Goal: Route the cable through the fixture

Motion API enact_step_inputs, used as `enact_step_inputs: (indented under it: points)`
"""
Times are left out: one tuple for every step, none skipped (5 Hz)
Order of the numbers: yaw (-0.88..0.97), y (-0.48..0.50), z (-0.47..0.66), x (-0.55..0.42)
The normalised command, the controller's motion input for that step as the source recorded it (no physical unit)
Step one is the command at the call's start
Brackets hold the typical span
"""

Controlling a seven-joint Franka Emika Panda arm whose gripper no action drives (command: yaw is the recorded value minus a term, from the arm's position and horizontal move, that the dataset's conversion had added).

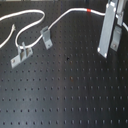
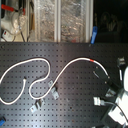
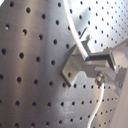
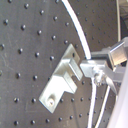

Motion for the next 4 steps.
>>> enact_step_inputs:
  points:
    - [0.03, -0.001, 0.0, -0.001]
    - [0.0, -0.005, -0.07, -0.005]
    - [0.0, -0.108, -0.25, -0.086]
    - [0.41, 0.056, -0.12, -0.196]
